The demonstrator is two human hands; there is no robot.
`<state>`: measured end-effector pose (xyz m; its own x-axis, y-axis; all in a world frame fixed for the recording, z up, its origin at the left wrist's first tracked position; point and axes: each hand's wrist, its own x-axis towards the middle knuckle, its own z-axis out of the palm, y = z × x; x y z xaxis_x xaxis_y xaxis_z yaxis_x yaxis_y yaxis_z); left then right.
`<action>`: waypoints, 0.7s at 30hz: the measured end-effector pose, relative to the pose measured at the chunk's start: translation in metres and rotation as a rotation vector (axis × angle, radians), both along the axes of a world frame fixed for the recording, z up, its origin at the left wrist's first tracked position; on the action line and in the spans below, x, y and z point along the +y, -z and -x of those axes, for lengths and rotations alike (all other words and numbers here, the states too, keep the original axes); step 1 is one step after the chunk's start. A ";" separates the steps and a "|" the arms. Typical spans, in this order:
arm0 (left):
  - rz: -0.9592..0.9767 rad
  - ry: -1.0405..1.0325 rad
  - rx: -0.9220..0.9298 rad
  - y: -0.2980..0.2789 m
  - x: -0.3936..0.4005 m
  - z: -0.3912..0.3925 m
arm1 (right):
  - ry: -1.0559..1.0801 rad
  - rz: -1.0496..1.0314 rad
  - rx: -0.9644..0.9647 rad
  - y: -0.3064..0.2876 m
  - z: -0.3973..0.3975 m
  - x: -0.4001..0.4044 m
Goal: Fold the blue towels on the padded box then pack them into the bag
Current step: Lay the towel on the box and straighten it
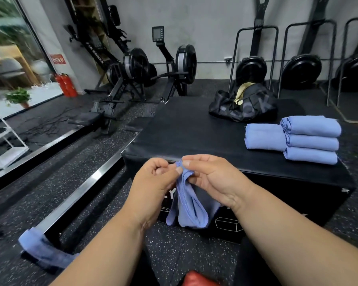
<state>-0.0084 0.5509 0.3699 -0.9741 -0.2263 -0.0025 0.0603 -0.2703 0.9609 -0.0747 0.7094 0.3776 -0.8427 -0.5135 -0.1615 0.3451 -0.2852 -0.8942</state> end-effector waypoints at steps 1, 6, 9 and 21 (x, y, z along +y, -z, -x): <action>0.017 0.010 0.015 -0.003 -0.001 -0.009 | -0.006 0.010 0.005 -0.002 -0.006 0.001; 0.169 -0.016 0.070 -0.012 -0.003 -0.040 | -0.045 0.092 0.020 -0.012 -0.034 0.005; 0.192 -0.033 0.085 -0.018 -0.005 -0.054 | -0.082 0.091 0.068 -0.016 -0.046 0.006; 0.222 -0.070 0.159 -0.029 -0.003 -0.076 | -0.056 -0.012 0.254 -0.029 -0.073 0.008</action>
<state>0.0672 0.5481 0.3988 -0.9403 -0.2706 0.2064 0.2262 -0.0439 0.9731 -0.0013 0.7169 0.4064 -0.8271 -0.5602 0.0454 0.1241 -0.2607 -0.9574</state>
